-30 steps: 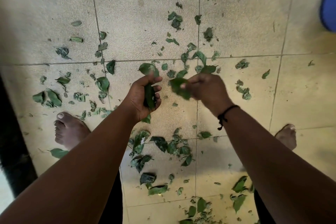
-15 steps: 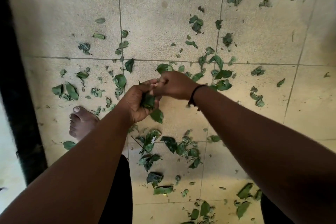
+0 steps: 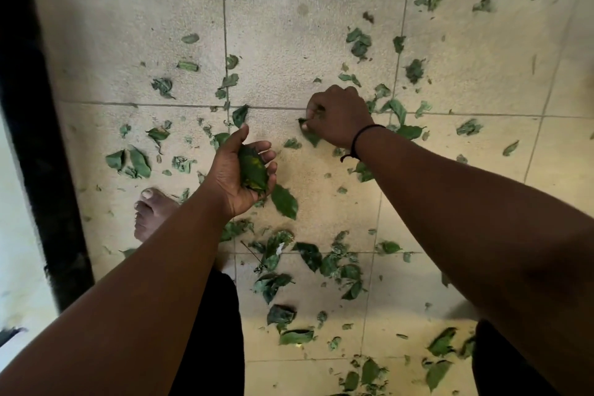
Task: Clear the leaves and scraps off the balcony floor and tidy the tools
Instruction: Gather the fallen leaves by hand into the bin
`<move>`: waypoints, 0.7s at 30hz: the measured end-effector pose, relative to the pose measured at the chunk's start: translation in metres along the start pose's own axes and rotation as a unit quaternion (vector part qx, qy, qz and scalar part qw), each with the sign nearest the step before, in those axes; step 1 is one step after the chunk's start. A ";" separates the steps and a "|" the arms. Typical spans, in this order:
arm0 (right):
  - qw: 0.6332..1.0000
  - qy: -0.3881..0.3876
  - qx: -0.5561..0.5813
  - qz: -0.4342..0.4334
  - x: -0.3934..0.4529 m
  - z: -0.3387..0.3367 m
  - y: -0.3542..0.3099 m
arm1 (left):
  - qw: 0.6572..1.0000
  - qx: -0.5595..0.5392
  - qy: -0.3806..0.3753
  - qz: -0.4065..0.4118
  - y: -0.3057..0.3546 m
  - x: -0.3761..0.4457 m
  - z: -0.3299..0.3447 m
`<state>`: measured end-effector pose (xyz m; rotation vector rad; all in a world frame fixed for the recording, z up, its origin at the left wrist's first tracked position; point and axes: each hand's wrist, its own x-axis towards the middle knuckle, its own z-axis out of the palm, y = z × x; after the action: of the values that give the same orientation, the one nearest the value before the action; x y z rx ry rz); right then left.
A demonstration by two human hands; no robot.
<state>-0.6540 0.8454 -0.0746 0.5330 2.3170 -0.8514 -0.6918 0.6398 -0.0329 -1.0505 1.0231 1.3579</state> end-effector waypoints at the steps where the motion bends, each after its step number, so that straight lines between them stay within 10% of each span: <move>1: 0.998 0.020 0.058 0.019 -0.007 -0.003 0.005 | 1.000 -0.005 0.007 0.003 -0.003 0.001 0.002; 8: 0.913 0.184 0.349 0.103 -0.086 -0.032 0.056 | 0.999 0.000 0.023 0.032 -0.026 0.013 0.048; 18: 0.790 0.111 0.591 0.121 -0.153 -0.037 0.053 | 0.993 0.055 -0.103 -0.002 -0.064 0.018 0.116; 21: 0.833 0.127 0.529 0.101 -0.165 -0.021 0.043 | 0.979 0.097 -0.166 -0.068 -0.078 0.010 0.118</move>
<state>-0.5180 0.8644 0.0279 1.3772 1.7366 -2.0297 -0.6183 0.7599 -0.0153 -0.7064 0.8002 1.2430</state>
